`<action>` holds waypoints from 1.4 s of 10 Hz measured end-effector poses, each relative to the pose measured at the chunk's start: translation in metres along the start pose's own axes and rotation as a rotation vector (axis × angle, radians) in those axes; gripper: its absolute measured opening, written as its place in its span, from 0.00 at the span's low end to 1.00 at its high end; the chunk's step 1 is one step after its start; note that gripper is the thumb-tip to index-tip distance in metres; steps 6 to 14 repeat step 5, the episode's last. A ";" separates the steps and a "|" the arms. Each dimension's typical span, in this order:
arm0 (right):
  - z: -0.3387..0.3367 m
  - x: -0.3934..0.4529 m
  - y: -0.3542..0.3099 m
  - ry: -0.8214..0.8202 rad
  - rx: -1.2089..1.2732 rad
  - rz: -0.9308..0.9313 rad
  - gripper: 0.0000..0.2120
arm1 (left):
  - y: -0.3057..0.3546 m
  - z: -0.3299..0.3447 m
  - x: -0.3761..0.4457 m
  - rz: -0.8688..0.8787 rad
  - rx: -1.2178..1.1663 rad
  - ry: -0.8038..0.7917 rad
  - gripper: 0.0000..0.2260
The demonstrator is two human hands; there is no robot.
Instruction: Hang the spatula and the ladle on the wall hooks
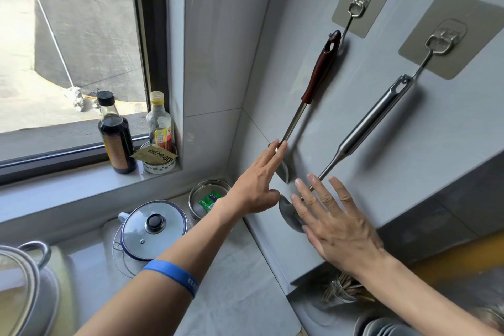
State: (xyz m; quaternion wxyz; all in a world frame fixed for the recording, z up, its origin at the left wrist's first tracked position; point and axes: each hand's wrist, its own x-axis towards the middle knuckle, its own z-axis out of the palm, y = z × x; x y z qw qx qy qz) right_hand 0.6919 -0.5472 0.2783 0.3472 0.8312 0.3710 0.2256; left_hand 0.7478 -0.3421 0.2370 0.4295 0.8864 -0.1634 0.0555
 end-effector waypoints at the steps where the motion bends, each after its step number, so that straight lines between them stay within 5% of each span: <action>1: 0.000 0.000 -0.001 -0.017 0.004 -0.004 0.32 | 0.000 0.000 0.000 0.008 0.023 0.014 0.47; 14: -0.007 -0.007 -0.012 -0.009 0.050 0.008 0.32 | 0.001 -0.013 -0.020 0.003 0.046 0.031 0.45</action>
